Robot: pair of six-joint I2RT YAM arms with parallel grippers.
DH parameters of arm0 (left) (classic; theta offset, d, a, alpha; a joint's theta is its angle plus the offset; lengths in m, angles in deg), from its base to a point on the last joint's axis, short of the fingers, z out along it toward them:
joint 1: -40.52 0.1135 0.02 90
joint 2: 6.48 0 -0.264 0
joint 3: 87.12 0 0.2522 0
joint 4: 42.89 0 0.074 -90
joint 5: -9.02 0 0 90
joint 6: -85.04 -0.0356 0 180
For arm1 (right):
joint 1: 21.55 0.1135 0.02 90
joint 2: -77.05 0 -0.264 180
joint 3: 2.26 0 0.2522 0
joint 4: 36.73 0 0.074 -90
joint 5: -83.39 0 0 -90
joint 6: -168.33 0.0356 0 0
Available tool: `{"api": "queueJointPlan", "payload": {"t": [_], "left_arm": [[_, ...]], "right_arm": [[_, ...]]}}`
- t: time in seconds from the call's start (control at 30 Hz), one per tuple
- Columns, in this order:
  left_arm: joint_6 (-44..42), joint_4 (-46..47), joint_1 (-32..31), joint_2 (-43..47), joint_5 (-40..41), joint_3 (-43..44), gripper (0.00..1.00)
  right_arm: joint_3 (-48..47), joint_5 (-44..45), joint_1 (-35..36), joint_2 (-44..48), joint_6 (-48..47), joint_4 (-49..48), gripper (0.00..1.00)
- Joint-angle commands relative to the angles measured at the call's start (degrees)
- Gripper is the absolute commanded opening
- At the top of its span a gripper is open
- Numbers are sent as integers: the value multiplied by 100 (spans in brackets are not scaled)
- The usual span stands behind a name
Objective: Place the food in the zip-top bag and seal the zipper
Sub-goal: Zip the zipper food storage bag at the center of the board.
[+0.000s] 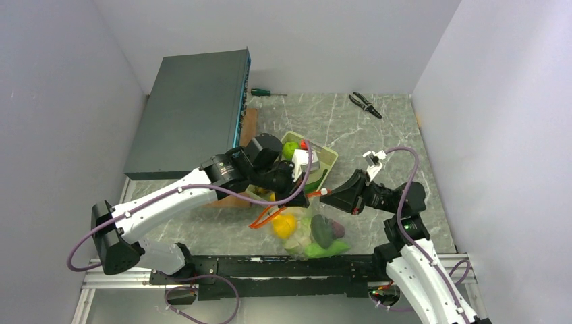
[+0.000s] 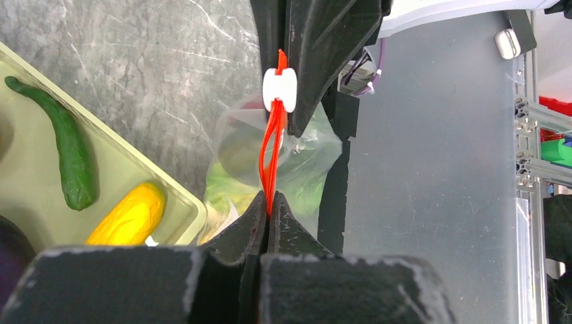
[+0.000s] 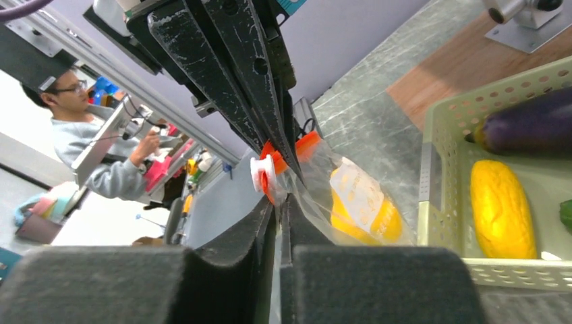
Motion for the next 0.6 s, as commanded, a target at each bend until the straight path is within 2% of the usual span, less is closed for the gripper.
{"api": "queueJointPlan", "payload": {"t": [0.0, 0.03, 0.17, 0.23, 0.37, 0.57], "left_arm": [[311, 432, 24, 11, -47, 288, 3], [403, 474, 24, 36, 9, 284, 14], [687, 840, 24, 228, 28, 218, 70], [761, 977, 24, 288, 136, 243, 80], [802, 1117, 36, 169, 266, 503, 80], [897, 876, 94, -370, -55, 1052, 60]], "right_arm": [[57, 150, 171, -92, 155, -636, 0], [35, 176, 195, -96, 106, -596, 0], [-84, 281, 239, -67, -145, -261, 0], [-121, 296, 243, -22, -226, -163, 0], [-124, 275, 251, 26, -188, -205, 0], [-146, 281, 273, 66, -221, -167, 0]]}}
